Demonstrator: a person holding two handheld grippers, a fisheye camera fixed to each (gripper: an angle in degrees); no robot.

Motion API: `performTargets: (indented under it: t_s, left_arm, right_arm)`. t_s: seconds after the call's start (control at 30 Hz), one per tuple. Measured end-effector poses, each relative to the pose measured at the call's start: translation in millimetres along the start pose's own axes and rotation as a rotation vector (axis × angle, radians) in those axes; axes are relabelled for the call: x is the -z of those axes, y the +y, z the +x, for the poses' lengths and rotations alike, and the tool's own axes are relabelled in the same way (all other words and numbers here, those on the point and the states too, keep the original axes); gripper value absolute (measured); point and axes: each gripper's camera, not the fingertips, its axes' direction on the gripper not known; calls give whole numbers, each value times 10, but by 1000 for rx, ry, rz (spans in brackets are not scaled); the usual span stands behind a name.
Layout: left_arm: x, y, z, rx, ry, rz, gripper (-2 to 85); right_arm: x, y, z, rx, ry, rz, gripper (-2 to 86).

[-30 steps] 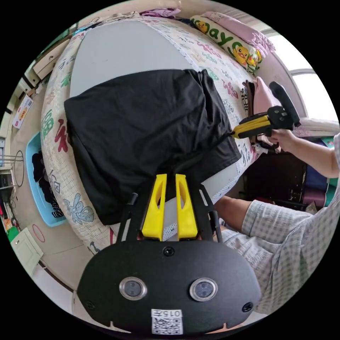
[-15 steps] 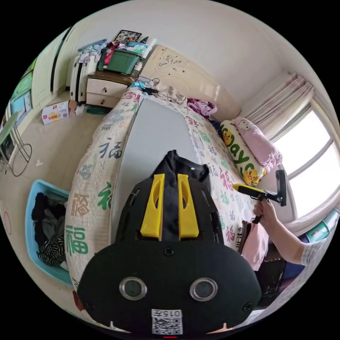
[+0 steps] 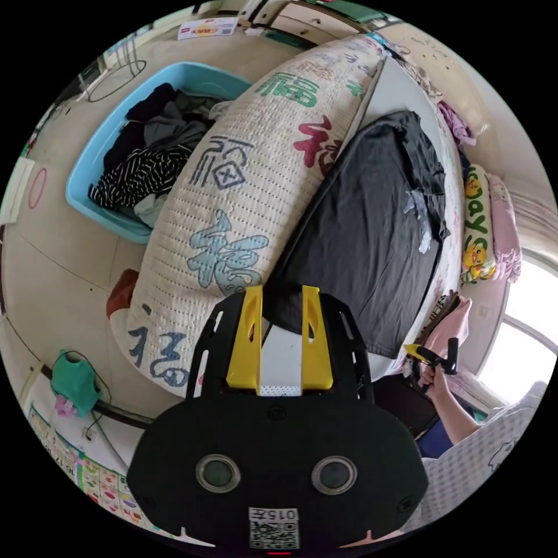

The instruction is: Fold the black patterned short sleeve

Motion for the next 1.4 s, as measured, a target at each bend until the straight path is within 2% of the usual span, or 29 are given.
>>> performTargets:
  t_s: [0.17, 0.27, 0.47, 0.67, 0.77, 0.97, 1.07, 1.27, 1.4]
  left_arm:
    - [86, -119, 51, -99, 4, -52, 50]
    - [121, -132, 23, -117, 83, -49, 7]
    - [242, 41, 77, -164, 67, -7, -4]
    - [187, 486, 183, -233, -56, -82, -4]
    - [17, 757, 177, -222, -69, -134, -2]
    - [-93, 1019, 157, -140, -155, -157, 11]
    - [102, 932, 281, -159, -216, -110, 27]
    - [214, 402, 1431, -449, -205, 42, 69]
    - [-169, -91, 2358, -609, -86, 90, 93]
  right_arm:
    - [-126, -165, -111, 40, 117, -42, 101]
    - [-29, -114, -32, 43, 73, -12, 62]
    - [150, -63, 45, 48, 21, 12, 7]
    - [146, 50, -219, 171, 278, -111, 1]
    - [100, 95, -190, 155, 342, -157, 2]
    - [247, 83, -12, 49, 218, -141, 17]
    - [514, 47, -80, 56, 252, -93, 19]
    - [1070, -449, -1170, 392, 333, 130, 50]
    - [1051, -1121, -2176, 662, 359, 176, 101]
